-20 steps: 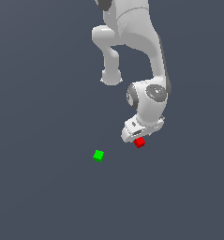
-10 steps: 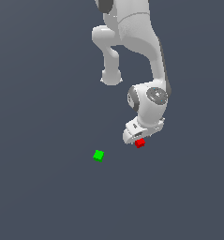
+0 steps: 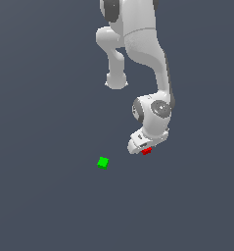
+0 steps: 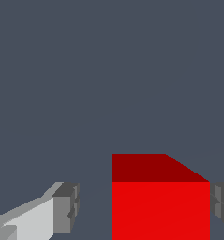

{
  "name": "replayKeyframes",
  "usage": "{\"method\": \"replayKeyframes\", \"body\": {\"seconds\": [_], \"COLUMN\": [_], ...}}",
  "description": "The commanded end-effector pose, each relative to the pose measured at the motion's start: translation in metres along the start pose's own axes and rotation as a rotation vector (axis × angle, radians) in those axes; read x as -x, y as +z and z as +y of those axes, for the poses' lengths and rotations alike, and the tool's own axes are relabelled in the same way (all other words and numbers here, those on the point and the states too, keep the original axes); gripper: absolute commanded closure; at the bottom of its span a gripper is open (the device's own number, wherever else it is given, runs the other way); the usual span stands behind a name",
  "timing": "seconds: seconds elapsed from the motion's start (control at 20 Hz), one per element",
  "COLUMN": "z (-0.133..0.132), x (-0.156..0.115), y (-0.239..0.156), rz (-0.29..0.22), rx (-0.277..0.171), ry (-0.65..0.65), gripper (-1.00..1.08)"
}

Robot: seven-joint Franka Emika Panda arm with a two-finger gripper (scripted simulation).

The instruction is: Stack the red cube on top of the green cube.

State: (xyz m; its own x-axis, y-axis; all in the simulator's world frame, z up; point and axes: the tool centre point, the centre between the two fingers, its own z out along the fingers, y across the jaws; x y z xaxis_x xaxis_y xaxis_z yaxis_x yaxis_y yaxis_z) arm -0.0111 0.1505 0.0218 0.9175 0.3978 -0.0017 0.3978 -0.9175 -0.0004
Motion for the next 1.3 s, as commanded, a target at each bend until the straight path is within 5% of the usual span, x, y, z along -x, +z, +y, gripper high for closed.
{"method": "replayKeyframes", "body": {"seconds": [0.0,0.05,0.75,1.25], "z": [0.000,0.000,0.001,0.000], "x": [-0.001,-0.001,-0.001,0.001], "y": [0.002,0.002,-0.003,-0.058], "rz": [0.002,0.002,0.001,0.001], "rx": [0.000,0.000,0.001,0.001], "ry": [0.000,0.000,0.001,0.000], "gripper": [-0.92,1.08,1.08,1.08]}}
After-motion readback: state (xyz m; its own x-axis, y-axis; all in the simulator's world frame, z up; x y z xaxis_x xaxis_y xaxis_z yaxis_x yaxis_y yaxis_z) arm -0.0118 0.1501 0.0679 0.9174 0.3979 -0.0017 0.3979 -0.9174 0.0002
